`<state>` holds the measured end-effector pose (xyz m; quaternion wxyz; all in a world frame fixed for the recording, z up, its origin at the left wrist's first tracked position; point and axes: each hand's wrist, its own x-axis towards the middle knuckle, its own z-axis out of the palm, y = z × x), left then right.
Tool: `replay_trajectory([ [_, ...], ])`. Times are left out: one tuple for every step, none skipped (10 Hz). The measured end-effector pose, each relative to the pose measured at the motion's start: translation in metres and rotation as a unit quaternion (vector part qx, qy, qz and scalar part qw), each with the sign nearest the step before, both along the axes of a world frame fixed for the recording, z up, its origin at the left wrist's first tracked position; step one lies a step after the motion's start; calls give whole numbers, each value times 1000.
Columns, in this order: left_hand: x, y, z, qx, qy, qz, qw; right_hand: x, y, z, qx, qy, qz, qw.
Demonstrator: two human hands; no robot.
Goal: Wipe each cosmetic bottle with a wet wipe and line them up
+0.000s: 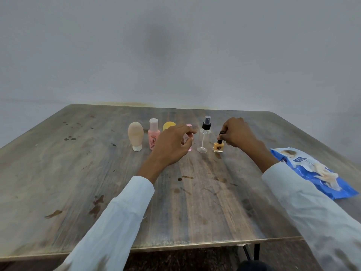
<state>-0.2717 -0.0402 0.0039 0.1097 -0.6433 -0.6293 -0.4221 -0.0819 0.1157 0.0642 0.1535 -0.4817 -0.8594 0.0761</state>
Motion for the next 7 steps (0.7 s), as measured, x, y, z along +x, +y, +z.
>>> replay_trajectory([
  [1,0,1,-7,1,5,1000,0,-2,1,-3,-1,-1,1000],
  [1,1,1,4,6,6,1000,2,-4,3,-11,-4,4,1000],
  [4,-2,1,34,22,18,999,7,-9,3,-2,8,7,1000],
  [8,-1,4,76,76,42,993,16,-19,3,62,35,23,997],
  [13,-1,14,94,118,75,986,21,-36,8,136,62,59,987],
  [26,-8,27,90,111,96,985,23,-52,17,189,85,96,974],
  [46,-20,49,117,99,127,980,21,-71,31,220,122,125,960],
])
